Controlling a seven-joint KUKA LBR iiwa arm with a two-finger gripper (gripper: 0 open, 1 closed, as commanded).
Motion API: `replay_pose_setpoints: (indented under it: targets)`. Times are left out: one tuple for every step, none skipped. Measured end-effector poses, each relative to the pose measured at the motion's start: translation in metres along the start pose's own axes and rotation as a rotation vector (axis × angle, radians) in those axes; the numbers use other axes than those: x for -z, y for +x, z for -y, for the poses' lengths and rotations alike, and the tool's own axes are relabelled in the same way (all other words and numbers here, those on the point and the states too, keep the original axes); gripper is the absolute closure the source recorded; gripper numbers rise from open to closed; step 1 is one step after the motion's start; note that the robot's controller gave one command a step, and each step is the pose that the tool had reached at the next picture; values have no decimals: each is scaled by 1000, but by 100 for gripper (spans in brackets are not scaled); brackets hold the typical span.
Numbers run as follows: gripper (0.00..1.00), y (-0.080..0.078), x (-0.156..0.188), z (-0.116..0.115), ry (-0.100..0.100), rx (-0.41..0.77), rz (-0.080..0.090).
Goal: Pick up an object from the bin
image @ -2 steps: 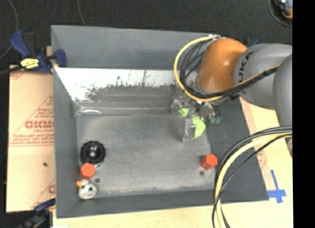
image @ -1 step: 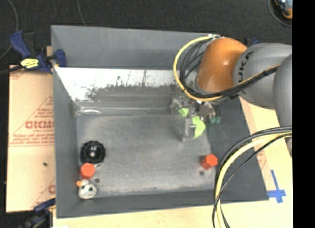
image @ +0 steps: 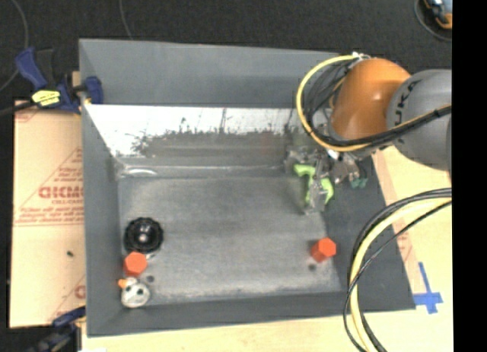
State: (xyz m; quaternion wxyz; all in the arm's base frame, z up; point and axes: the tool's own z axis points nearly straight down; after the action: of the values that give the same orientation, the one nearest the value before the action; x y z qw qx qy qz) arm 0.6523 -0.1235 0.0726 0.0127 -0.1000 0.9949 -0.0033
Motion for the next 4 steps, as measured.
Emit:
replay_pose_setpoints:
  targets:
    - [0, 6, -1, -11, -3, -139, -6]
    - [0, 9, 0, 8, 1, -11, 3]
    - [0, 19, 1, 10, -4, -115, -4]
    - [100, 23, 6, 24, -1, -14, 6]
